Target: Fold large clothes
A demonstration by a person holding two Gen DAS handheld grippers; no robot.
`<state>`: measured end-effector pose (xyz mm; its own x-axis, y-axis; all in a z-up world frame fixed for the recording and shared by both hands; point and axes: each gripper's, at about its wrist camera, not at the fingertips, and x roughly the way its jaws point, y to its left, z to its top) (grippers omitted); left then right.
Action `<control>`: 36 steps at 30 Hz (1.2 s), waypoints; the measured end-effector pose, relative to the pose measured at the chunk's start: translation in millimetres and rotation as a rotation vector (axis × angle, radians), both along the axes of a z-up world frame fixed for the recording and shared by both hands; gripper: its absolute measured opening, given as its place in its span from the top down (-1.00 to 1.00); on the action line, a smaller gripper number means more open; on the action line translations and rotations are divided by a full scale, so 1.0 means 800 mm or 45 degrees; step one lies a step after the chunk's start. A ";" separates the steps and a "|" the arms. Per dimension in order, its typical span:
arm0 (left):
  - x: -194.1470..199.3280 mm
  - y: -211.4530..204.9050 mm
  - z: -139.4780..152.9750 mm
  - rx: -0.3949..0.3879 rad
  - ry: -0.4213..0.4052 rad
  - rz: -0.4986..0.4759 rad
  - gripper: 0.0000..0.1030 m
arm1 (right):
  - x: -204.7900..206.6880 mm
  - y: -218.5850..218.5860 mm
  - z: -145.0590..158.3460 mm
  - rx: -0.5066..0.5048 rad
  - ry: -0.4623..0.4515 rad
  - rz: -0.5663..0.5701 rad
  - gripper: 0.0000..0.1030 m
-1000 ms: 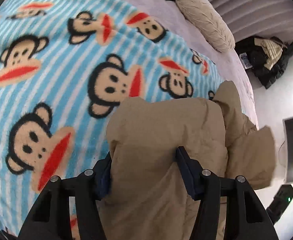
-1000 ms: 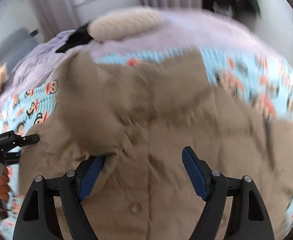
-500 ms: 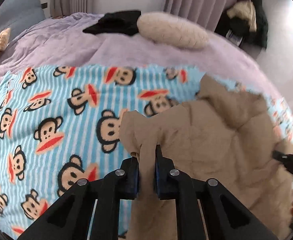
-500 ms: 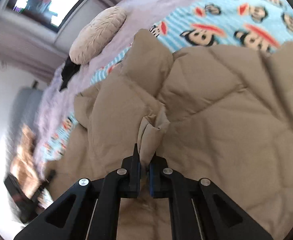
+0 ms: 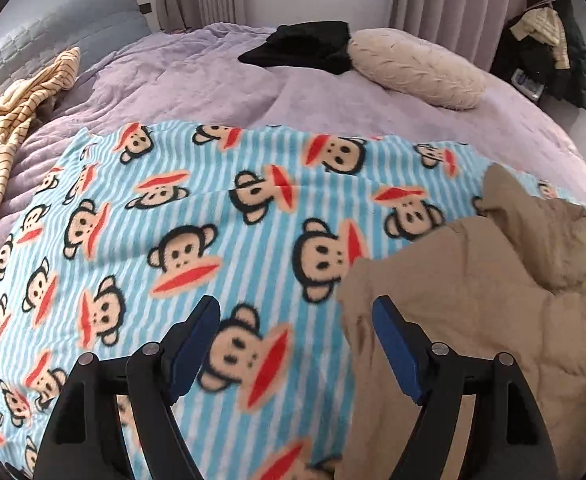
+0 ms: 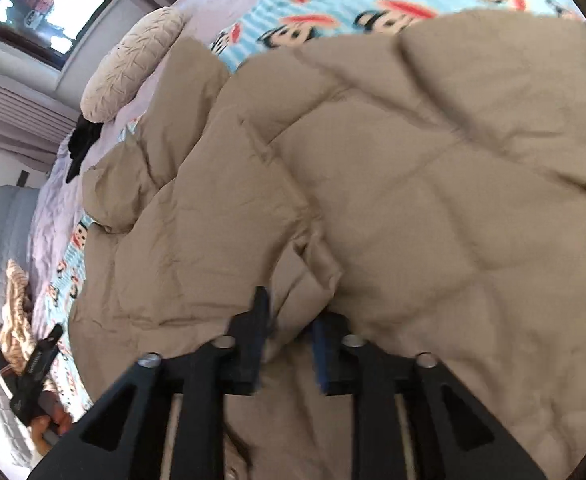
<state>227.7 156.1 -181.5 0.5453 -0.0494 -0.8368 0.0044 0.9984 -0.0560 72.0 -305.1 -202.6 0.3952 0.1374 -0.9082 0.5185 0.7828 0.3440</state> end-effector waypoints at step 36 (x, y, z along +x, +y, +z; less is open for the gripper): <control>-0.149 -0.194 0.011 0.094 0.257 -0.343 -0.55 | -0.100 -0.075 0.037 0.065 -0.006 0.086 -0.22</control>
